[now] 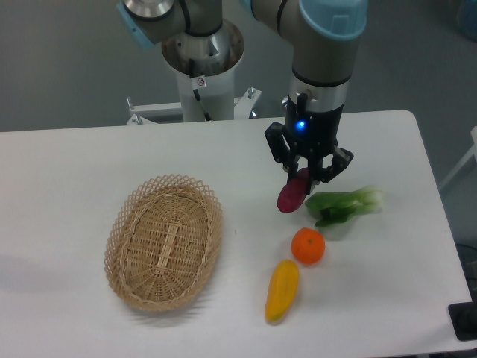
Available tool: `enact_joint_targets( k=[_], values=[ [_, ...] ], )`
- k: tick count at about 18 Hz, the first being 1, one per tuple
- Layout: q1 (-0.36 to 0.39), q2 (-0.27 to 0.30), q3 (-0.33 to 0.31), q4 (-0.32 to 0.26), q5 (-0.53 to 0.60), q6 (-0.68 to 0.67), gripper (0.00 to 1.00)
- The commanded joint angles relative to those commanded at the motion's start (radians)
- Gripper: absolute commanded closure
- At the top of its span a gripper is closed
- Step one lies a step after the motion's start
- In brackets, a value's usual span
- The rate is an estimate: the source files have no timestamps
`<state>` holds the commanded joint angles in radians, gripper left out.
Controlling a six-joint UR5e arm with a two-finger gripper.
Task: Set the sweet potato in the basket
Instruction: 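Carry the held purple sweet potato over to the wicker basket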
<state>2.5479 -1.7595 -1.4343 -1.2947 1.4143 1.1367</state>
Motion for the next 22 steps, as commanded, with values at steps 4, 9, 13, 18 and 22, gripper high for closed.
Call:
enact_joint_targets(
  k=[4, 9, 13, 18, 22],
  values=[
    [-0.005, 0.002, 0.002, 0.002, 0.003, -0.005, 0.66],
    [-0.009, -0.006, -0.015, 0.008, 0.005, -0.029, 0.66],
    [-0.028, -0.017, -0.025, 0.009, 0.003, -0.070, 0.66],
    [-0.116, -0.064, -0.047, 0.057, 0.012, -0.240, 0.66],
    [-0.214, -0.087, -0.127, 0.225, 0.080, -0.385, 0.65]
  ],
)
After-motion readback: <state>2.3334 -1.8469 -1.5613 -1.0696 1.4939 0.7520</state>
